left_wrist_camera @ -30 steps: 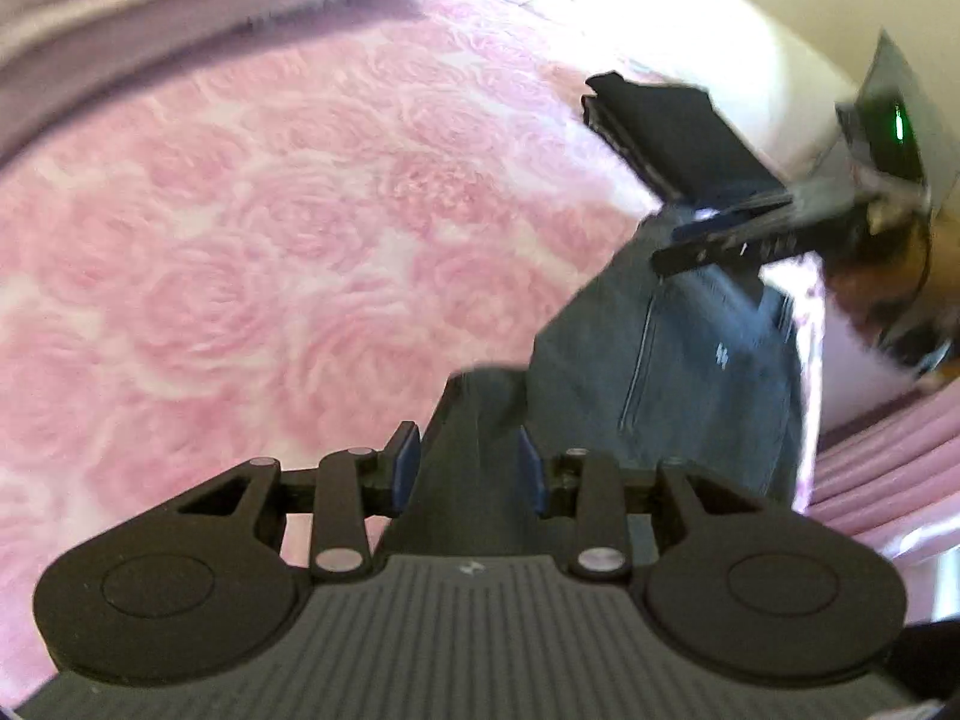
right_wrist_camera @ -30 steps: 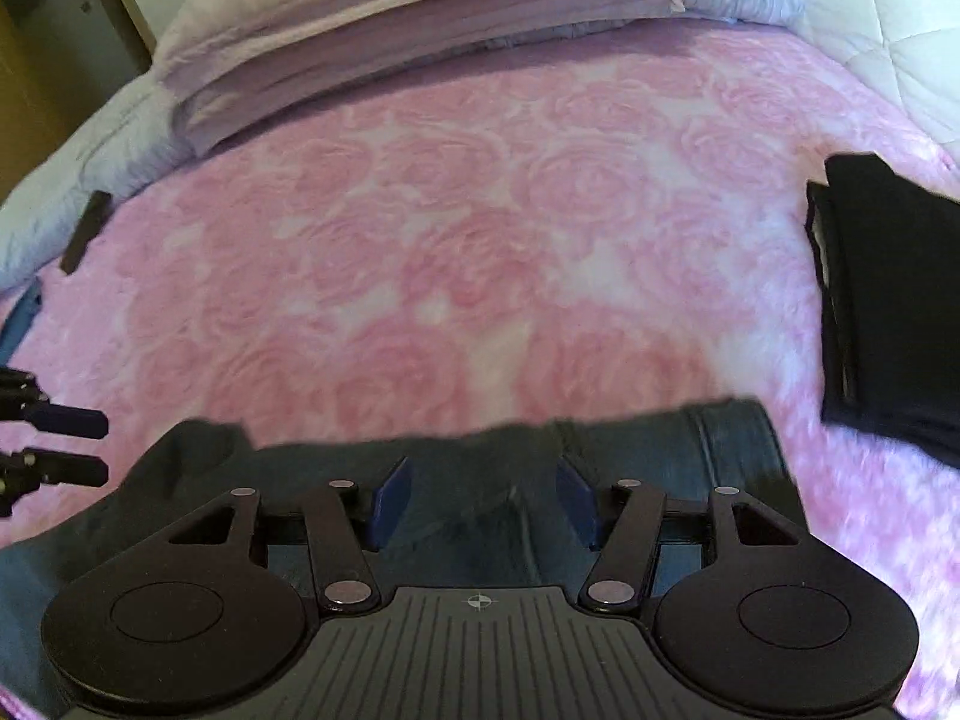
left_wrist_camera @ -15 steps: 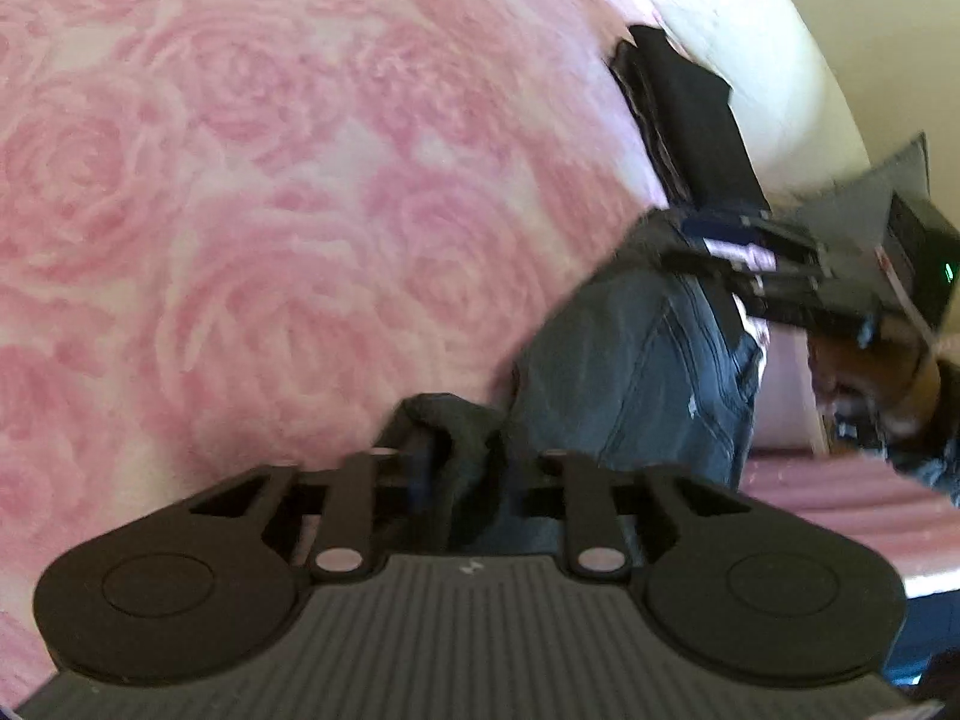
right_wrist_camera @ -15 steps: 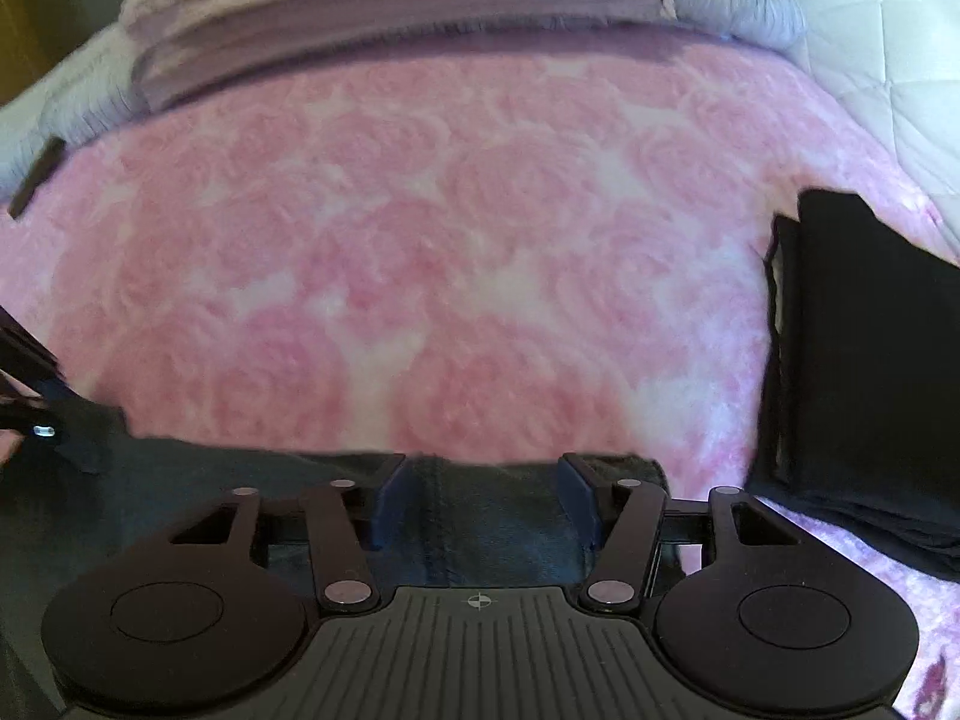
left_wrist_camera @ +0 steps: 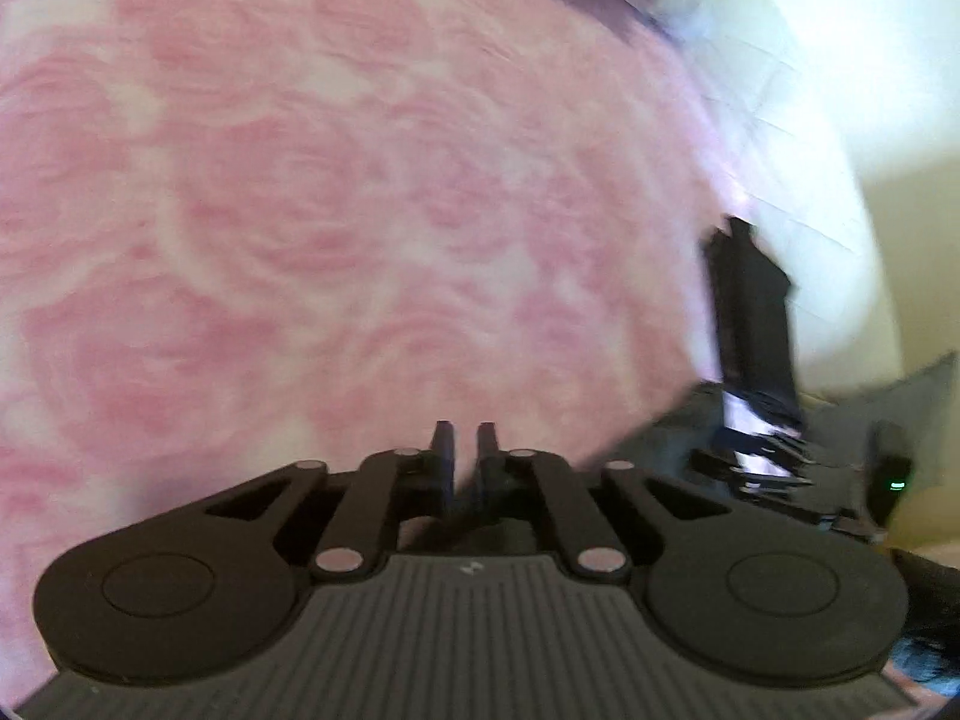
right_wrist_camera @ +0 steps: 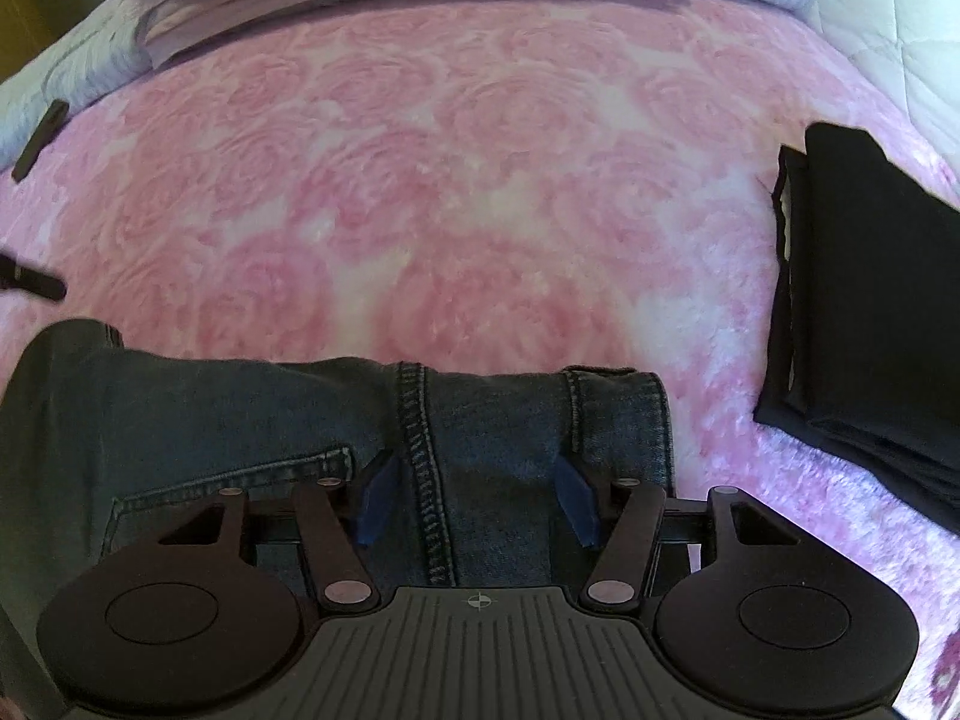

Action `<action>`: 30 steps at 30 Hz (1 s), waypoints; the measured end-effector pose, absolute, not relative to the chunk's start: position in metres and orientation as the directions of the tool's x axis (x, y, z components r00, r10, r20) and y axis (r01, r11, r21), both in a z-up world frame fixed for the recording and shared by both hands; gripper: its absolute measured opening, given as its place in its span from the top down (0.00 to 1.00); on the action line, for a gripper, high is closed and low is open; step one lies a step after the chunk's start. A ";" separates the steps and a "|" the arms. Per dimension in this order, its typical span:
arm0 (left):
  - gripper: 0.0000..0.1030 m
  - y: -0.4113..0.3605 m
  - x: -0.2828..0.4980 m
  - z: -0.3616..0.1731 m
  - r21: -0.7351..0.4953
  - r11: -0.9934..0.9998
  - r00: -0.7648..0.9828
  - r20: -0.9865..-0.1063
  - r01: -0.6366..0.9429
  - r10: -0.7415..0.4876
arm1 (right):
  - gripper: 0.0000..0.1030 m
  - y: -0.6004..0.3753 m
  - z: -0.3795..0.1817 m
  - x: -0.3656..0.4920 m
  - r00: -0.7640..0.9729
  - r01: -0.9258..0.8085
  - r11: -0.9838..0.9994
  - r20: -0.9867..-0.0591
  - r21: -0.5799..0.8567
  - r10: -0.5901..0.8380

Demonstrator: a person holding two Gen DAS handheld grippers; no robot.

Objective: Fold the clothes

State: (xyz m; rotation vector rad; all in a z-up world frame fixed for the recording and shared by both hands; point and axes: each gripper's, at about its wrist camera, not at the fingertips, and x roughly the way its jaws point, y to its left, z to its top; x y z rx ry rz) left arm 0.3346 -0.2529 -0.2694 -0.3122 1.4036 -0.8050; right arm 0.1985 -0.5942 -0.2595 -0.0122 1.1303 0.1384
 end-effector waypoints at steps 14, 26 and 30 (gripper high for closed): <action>1.00 -0.274 0.307 -0.292 -0.474 0.787 0.007 -0.855 0.394 -0.519 | 0.49 -0.598 -0.267 0.181 0.462 -0.112 0.992 -0.881 0.056 0.102; 0.98 -0.243 0.296 -0.235 -0.407 0.837 0.124 -0.870 0.365 -0.477 | 0.43 -0.602 -0.250 0.159 0.448 -0.039 0.997 -0.890 0.072 0.082; 0.82 -0.238 0.259 -0.214 -0.328 0.848 0.114 -0.907 0.415 -0.406 | 0.27 -0.601 -0.243 0.140 0.372 0.013 0.999 -0.928 0.029 0.022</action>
